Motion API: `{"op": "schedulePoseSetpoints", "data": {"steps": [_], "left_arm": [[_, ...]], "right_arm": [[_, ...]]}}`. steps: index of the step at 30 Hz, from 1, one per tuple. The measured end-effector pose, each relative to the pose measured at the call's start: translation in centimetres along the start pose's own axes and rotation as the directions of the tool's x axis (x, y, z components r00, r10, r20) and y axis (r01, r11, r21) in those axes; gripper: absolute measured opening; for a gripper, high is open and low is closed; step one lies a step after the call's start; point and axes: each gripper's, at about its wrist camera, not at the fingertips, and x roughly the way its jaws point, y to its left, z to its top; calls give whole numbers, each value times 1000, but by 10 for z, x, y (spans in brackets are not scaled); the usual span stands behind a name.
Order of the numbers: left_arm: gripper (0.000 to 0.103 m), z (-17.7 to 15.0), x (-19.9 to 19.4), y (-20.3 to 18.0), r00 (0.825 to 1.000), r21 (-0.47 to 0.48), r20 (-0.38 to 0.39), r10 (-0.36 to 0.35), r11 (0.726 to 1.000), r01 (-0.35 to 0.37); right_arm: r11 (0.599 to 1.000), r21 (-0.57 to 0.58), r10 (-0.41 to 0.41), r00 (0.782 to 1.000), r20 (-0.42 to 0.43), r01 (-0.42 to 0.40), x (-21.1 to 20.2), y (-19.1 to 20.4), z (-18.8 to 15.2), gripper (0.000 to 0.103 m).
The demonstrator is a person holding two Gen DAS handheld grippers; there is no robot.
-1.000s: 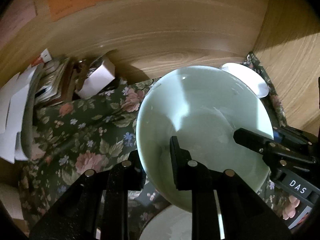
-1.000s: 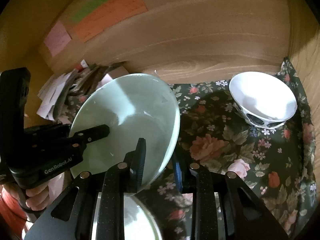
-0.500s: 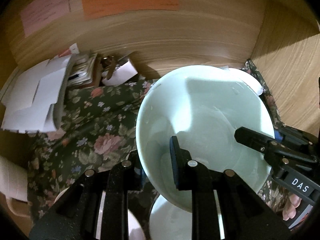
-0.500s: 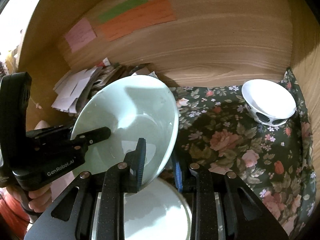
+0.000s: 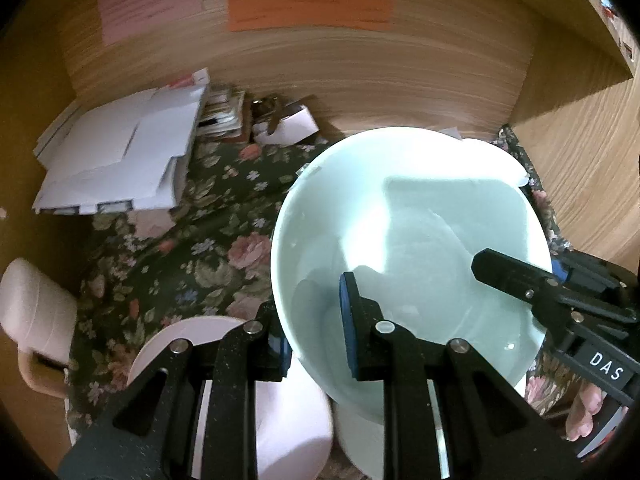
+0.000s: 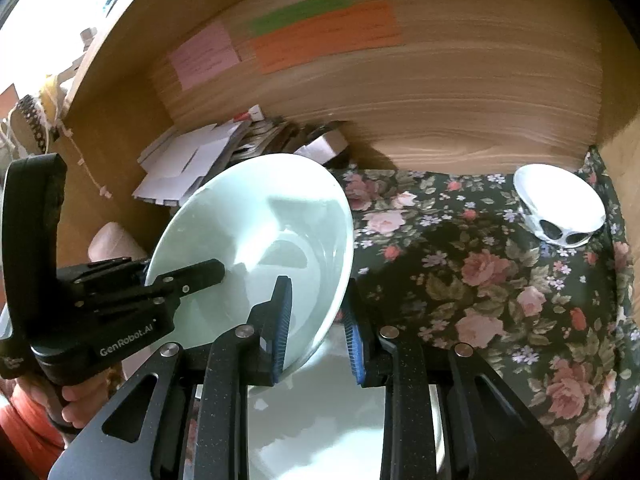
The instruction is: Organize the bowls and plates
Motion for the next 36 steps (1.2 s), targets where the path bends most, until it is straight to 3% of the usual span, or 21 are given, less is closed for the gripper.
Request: {"op": "schedulePoseSetpoints", "data": {"steps": [21,36], "left_arm": [[20,-56,-19,70,998,-122,-29,47,991,-50],[20,-88,-8,107,994,-187,-96,56,980,-74]], "right_arm": [[994,-76,75,995,-71,-80,30,63,-23,23],[986,-95,120,976,-180,-139,70,90,-40,23]]}}
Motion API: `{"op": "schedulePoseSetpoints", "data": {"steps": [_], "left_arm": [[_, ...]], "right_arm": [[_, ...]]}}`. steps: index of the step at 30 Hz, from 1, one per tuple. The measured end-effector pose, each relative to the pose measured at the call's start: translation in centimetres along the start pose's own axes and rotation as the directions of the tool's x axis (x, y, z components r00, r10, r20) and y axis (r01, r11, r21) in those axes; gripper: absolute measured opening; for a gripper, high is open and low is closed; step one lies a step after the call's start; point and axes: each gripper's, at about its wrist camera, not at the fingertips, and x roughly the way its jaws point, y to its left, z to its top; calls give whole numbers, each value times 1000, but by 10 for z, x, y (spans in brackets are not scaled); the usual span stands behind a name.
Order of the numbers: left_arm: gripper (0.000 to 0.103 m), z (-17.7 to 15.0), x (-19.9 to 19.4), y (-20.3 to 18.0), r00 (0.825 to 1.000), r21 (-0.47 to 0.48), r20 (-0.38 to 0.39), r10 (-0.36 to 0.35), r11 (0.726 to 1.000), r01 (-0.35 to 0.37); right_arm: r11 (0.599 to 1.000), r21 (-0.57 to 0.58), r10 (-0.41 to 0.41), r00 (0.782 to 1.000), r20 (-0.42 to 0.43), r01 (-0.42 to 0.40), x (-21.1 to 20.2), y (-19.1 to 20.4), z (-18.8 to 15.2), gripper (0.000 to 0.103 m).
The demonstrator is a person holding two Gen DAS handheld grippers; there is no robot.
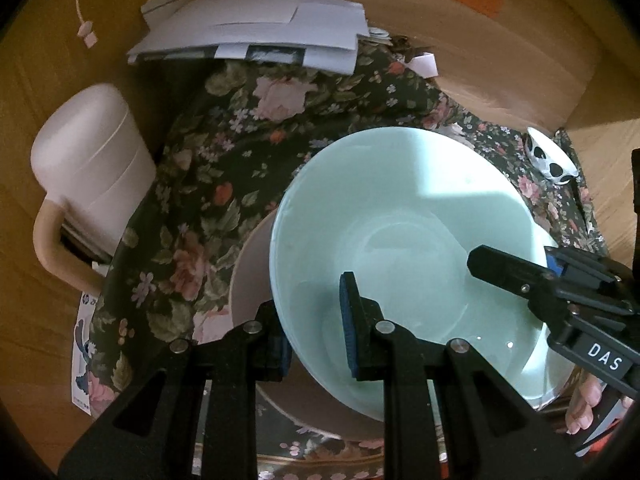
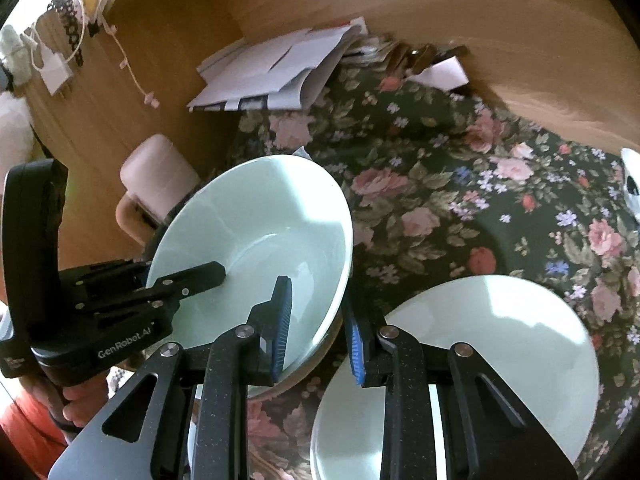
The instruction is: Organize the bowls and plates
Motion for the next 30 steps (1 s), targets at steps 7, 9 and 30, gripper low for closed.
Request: {"op": "schedulePoseSetpoints", "data": {"steps": [7,9,30], "left_arm": [[20,-11,4,5,999,5,-31,-8,1000,8],[20,-11,2,6,1000,4,-25,-9,1000,9],[21,4,1,0,996,34,20,84,996,-85]], "right_arm": [[999,-47,-15,1000,-14,15,6,8,-4,23],[998,-57,-21,1000,-19,20,7,10,-5,23],[997,-68,-38,999,25,40,-11,5,-4,26]]}}
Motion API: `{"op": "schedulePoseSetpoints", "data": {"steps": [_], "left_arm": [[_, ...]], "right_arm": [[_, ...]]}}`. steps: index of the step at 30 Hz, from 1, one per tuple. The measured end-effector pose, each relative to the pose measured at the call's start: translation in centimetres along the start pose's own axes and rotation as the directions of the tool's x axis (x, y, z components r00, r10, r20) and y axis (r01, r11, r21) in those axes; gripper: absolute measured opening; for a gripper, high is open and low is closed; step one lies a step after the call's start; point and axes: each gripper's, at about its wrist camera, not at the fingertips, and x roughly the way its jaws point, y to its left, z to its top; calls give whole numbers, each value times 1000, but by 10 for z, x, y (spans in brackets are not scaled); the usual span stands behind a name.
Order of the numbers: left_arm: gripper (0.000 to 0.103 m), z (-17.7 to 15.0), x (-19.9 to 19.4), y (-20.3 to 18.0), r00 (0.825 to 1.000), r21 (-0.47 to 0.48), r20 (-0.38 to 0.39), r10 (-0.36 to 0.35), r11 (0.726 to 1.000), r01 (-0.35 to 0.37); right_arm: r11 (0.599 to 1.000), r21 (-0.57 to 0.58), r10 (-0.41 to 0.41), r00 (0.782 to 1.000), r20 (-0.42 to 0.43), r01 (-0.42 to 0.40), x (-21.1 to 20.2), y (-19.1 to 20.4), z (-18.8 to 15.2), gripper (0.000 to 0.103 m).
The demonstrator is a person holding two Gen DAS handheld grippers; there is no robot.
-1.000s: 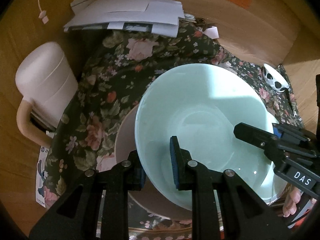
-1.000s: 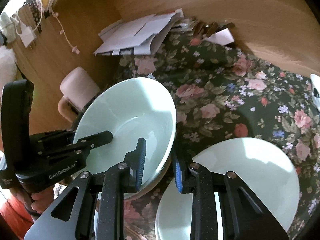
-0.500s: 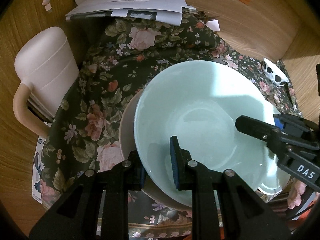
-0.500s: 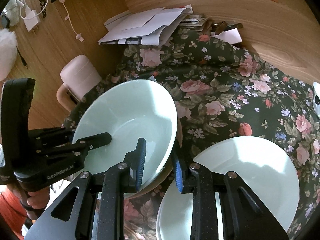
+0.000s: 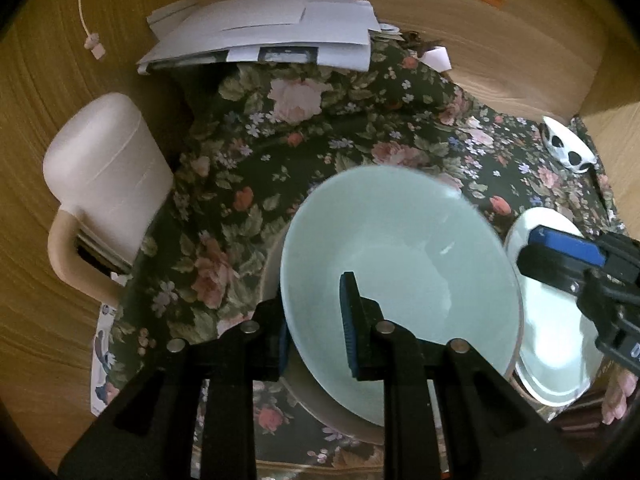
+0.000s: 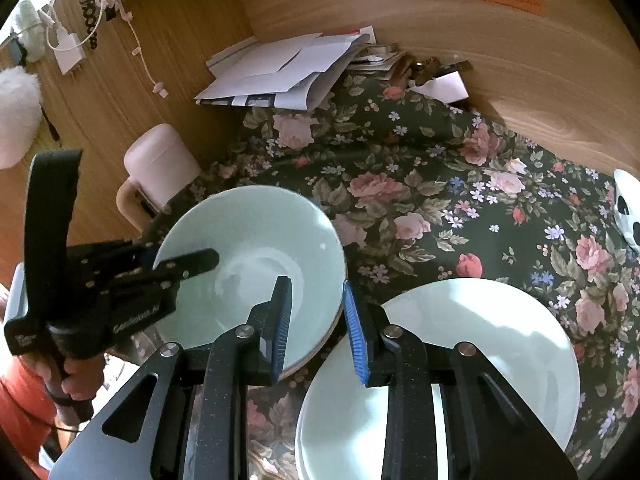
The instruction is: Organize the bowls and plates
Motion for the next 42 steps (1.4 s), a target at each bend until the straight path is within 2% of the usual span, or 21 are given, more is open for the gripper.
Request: {"op": "schedulePoseSetpoints", "data": {"steps": [6,8,10,12,15,19,21,23,28,34,42], "left_arm": [[21,8,1,6,999,-42,-31,-17,999,16],[22,10,-2,6,1000,-45,-20,7,999,-8],[33,13,-8,6,1000,-44,1,25,999,-25],[38,16,-13,5,999,-40,23,30,999,-29],[42,22,-23,-1,998,-30,49,35,999,-33],[52,31,-39,-16,995,-7,99,4,1000,-3],[56,35,-47,-29,991,16,130,-14,1000,12],[56,41,-54,-43,987,44,154,-43,998,36],[58,56,-61,-77,976,77,196,-98,993,85],[61,78,-51,-114,968,118,190,-166,982,146],[63,104,-30,-164,962,181,167,-214,966,184]], "right_arm": [[1000,-1,-11,1000,25,11,-10,-5,0,30],[1000,5,-15,999,32,15,-13,-9,0,37],[1000,18,-17,999,43,16,-18,-15,0,41],[999,25,-24,998,55,23,-23,-19,0,44],[999,37,-38,996,77,36,-32,-28,2,49],[997,62,-62,993,105,56,-46,-43,3,49],[995,77,-77,990,119,68,-54,-52,4,54],[991,97,-102,985,142,89,-63,-61,5,61],[979,145,-172,967,188,146,-91,-89,9,62],[953,202,-272,935,228,228,-119,-125,12,71],[908,276,-379,898,224,315,-136,-182,14,72]]}}
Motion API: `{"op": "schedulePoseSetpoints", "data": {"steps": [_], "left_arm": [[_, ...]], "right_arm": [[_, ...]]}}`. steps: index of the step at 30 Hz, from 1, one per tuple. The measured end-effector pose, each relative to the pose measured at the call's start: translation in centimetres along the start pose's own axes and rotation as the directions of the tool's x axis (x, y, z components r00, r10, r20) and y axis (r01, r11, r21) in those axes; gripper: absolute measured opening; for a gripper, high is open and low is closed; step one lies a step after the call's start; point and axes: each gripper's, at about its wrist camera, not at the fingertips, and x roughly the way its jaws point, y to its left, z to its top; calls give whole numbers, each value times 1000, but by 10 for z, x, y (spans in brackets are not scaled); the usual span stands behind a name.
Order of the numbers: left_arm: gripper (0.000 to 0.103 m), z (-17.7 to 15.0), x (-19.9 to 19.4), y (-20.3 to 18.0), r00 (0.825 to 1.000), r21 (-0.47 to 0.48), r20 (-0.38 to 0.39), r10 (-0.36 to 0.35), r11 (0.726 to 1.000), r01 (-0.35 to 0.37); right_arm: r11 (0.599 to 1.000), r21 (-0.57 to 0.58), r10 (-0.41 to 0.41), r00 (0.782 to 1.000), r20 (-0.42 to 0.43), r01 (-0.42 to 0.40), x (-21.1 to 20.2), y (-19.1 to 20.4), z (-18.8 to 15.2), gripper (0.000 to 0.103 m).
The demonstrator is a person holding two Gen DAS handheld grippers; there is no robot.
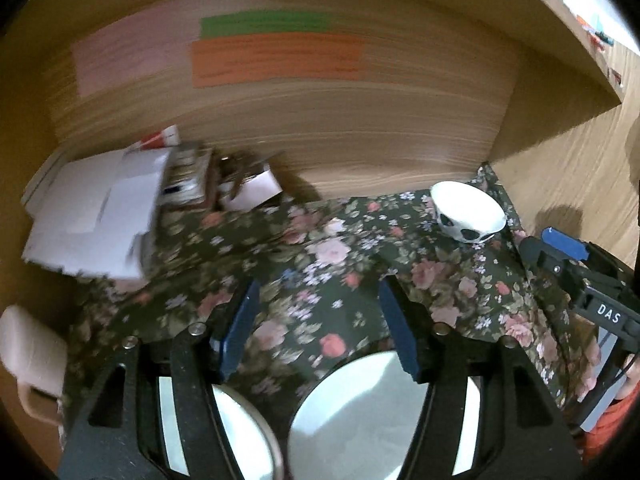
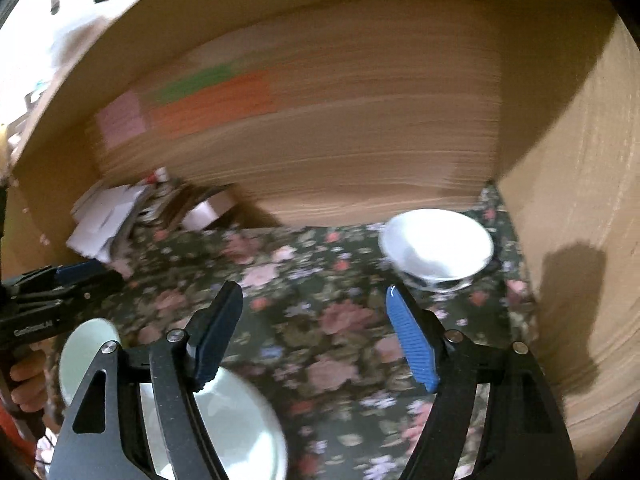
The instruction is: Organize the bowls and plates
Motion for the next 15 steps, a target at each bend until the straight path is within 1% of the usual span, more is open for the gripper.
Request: {"op": "schedulePoseSetpoints", "data": {"steps": [9,12,15], "left_arm": [[65,24,51,-36,997,56,-71,-40,997,44],[65,32,67,-47,995,75,-97,-29,996,36],[65,42,81,-58,995,93,-103,-13,995,22]], "right_arm": [[992,84,-94,995,-38,97,33,-58,8,72],[987,101,-120,991,-56,125,47,-72,8,72],[982,111,-144,986,-80,152,61,-84,8,72]]}}
